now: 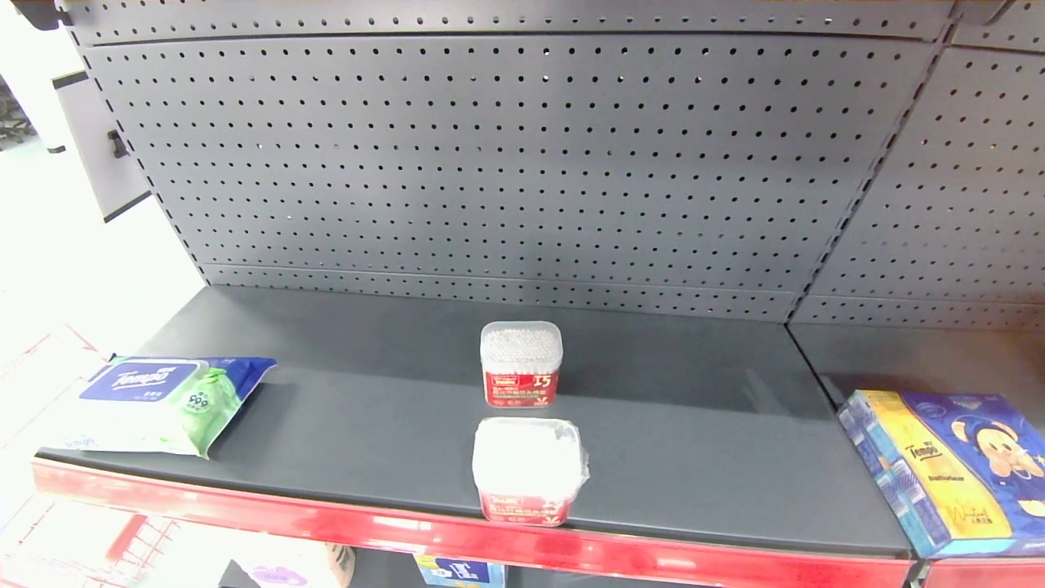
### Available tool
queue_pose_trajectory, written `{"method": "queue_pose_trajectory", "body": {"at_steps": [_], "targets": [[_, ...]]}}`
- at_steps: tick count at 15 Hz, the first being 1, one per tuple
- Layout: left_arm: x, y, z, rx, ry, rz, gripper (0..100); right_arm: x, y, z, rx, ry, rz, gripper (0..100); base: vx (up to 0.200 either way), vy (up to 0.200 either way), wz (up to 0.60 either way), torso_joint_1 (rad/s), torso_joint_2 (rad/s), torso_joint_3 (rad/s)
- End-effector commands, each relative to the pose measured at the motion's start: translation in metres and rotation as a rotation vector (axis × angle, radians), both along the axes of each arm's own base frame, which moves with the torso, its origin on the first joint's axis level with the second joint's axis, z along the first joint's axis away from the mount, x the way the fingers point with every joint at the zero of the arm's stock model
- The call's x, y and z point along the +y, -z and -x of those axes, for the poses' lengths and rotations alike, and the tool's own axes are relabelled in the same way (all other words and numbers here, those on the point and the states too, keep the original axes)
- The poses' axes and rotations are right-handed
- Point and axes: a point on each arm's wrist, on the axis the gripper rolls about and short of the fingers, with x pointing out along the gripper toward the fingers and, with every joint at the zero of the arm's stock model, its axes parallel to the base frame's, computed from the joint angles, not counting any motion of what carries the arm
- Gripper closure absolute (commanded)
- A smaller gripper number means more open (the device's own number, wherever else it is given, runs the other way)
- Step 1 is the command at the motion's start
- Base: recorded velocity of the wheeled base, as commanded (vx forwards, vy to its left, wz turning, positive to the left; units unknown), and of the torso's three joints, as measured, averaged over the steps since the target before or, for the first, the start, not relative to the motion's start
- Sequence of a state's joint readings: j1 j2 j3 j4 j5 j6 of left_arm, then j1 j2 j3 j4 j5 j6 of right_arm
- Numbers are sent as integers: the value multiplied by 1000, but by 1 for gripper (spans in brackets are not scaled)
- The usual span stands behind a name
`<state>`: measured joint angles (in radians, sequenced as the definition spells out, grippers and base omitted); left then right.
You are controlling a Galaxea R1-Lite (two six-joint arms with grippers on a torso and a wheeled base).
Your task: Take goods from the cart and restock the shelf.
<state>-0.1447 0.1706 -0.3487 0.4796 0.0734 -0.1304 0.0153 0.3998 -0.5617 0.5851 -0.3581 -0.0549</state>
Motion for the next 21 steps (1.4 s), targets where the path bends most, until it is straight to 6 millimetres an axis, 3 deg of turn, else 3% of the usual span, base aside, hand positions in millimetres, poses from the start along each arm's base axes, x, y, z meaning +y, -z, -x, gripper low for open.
{"method": "queue_pose_trajectory", "body": {"at_steps": [1, 3, 4, 5, 8, 9, 10, 12, 15, 18, 21], "targets": [[-5, 18, 2, 14, -173, -6, 0, 3, 59, 20, -7, 77, -1, 0, 0, 0, 0, 0, 0, 0], [-12, 25, 3, 51, -257, 12, 0, 8, 73, 16, 31, 137, -24, 0, 0, 0, 0, 0, 0, 0], [-13, 26, 4, 32, -184, 32, 0, 11, 74, 18, 0, 34, -52, 0, 0, 0, 0, 0, 0, 0], [-15, 20, 1, -34, -63, 51, 0, 16, 76, 22, -57, -206, -76, 0, 0, 0, 0, 0, 0, 0], [-15, 32, -10, -102, 19, -28, 0, 15, 77, 5, -202, -335, -28, 0, 0, 0, 0, 0, 0, 0], [-14, 37, -14, -137, 23, -76, 0, 13, 78, -2, -273, -345, 7, 0, 0, 0, 0, 0, 0, 0], [-13, 38, -16, -155, 12, -95, 0, 13, 91, -5, -292, -338, 9, 0, 0, 0, 0, 0, 0, 0], [-12, 39, -18, -174, -42, -144, 0, 10, 93, -9, -390, -188, -31, 0, 0, 0, 0, 0, 0, 0], [-9, 43, -20, -178, -152, -123, 0, 10, 93, -9, -411, -165, -151, 0, 0, 0, 0, 0, 0, 0], [-10, 48, -23, -203, -80, -97, 0, 8, 95, -8, -400, -99, -145, 0, 0, 0, 0, 0, 0, 0], [-8, 49, -21, -233, 64, -86, 0, 10, 100, -9, -306, -266, -111, 0, 0, 0, 0, 0, 0, 0]]}}
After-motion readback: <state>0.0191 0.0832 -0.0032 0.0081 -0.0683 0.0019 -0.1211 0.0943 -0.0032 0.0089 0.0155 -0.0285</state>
